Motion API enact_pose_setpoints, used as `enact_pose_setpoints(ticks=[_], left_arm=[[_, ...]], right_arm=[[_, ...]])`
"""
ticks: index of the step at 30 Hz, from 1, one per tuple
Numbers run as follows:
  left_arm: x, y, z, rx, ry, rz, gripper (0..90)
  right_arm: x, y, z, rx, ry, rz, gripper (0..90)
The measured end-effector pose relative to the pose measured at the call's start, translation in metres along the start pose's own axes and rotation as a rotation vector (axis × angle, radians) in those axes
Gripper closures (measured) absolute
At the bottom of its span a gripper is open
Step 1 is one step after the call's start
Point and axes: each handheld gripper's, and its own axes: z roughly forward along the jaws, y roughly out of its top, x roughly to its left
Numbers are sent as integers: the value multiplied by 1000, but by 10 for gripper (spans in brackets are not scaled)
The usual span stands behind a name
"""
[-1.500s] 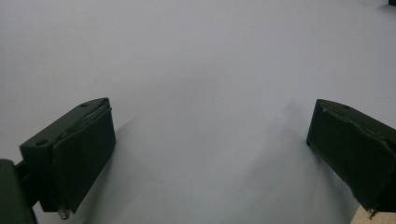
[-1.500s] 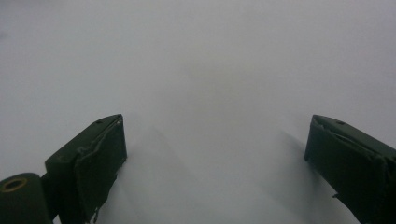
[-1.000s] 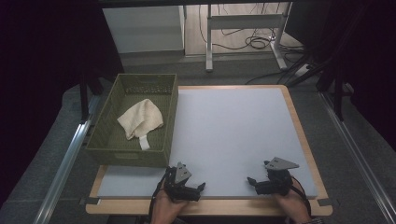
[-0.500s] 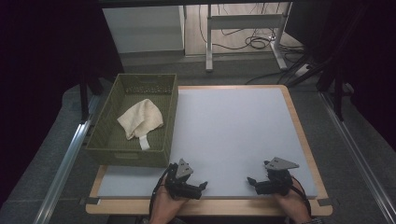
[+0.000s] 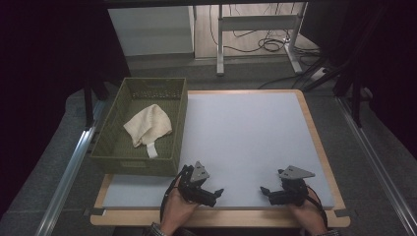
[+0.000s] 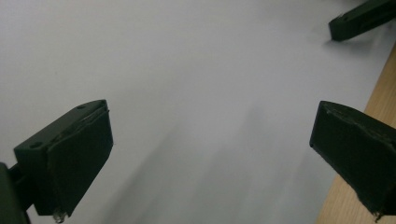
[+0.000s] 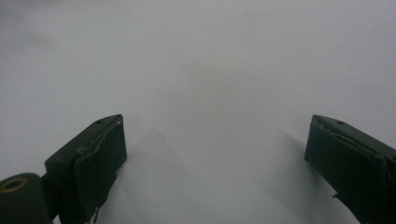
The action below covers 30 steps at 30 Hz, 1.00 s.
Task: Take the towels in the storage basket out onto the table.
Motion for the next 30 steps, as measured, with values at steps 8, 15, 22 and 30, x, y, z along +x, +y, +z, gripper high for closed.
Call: enact_pose_setpoints(ticks=[8,15,22,30], left_arm=[[6,14,6,30,-28,7,0],[11,23,9,49,-28,16,0],[16,39,11,62,-34,41,0],[22,52,15,76,-36,62,0]], right_arm=[[0,0,0,-1,2,-1,56],[0,0,0,0,2,0,56],[0,0,0,0,3,-2,56],[0,0,0,0,3,0,56]])
